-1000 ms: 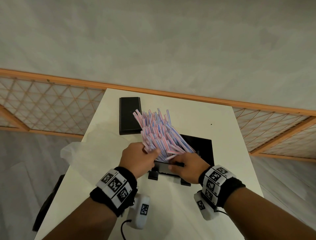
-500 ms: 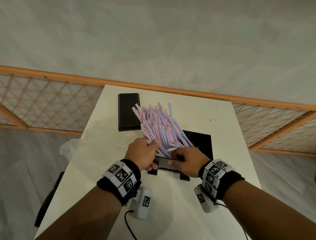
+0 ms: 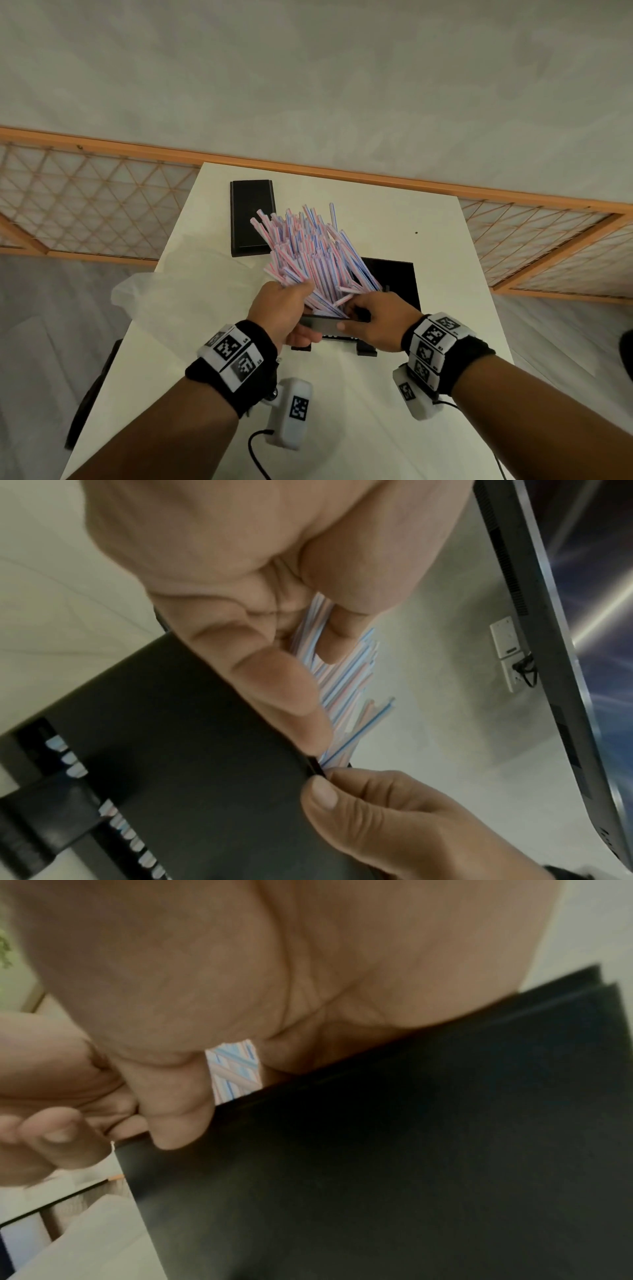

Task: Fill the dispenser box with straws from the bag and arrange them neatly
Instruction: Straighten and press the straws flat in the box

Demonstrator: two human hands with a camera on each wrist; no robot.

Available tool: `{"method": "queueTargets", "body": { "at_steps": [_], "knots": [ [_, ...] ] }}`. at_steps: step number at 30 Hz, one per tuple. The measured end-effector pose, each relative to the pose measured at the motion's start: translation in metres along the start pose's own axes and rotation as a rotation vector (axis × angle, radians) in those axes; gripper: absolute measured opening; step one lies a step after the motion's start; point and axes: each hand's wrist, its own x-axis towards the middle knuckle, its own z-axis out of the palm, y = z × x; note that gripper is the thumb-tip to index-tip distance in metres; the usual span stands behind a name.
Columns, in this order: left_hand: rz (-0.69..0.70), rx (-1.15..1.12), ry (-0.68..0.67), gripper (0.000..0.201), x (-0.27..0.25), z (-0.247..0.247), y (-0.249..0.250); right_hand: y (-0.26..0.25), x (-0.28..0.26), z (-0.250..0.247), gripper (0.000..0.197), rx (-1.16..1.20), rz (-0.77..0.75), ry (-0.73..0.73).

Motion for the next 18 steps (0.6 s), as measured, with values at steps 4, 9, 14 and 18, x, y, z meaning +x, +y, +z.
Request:
{"method": "queueTargets", "body": {
  "at_steps": [4,9,14,18],
  "knots": [
    [0.001,-0.066,-0.047,0.032,-0.005,0.004,0.003,-0.001,0.004,0.004,0.043,0.005,-0.012,0.009],
    [-0.024,-0.033,-0.092,0.030,-0.016,0.002,0.007,-0.002,0.003,0.007,0.062,0.049,-0.040,0.035],
    [0.482,0.582,0.280,0.039,-0.025,-0.031,0.011,-0.002,-0.005,-0.003,0.038,-0.021,-0.051,0.080],
    [0.478,0.368,0.484,0.047,-0.023,-0.050,0.005,0.007,-0.010,-0.012,0.033,-0.026,0.009,0.134]
  ]
}}
